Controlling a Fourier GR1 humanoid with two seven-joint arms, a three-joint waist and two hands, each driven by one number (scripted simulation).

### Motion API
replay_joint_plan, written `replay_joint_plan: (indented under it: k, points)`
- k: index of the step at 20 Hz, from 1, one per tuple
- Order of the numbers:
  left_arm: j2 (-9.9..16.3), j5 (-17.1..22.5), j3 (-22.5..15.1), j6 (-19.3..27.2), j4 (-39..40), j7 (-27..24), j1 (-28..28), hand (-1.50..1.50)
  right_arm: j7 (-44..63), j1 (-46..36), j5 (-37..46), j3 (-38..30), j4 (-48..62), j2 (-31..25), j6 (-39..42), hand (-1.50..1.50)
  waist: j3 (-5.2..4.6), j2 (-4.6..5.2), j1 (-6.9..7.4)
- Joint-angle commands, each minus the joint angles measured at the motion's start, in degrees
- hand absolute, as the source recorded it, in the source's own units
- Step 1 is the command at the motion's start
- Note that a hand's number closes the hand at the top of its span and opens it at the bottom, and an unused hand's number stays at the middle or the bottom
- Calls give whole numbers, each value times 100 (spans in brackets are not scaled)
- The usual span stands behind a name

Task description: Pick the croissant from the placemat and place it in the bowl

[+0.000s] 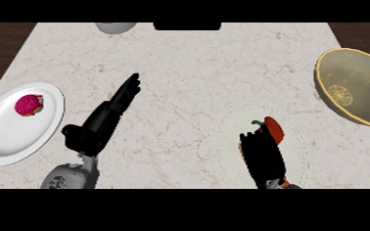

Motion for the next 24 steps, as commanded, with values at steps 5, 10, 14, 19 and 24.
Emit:
replay_joint_plan:
  k: [5, 10, 14, 19, 24]
  points:
    - [-56, -122, 64, -69, 78, -148, -9, 0, -1061, 159, -188, -276, -187, -423, -431, 150, 28, 25, -30]
    - [20, 41, 140, -170, 54, -101, 72, 0, -3503, 668, -1893, -718, -543, -1517, -682, 150, 46, 48, -79]
    - [-31, -12, 132, -65, -67, 40, 100, 0, -4864, 1060, -2491, -1487, -432, -2578, -1112, 150, 38, 25, -60]
    - [-41, -122, 137, -75, 56, -218, 188, 0, -4829, 1323, -2725, -2504, -974, -2684, -1736, 150, 26, 13, -85]
    - [74, 51, 229, -182, -264, 79, 252, 0, -4980, 1345, -3905, -3393, -1594, -2426, -1878, 150, 25, -14, -116]
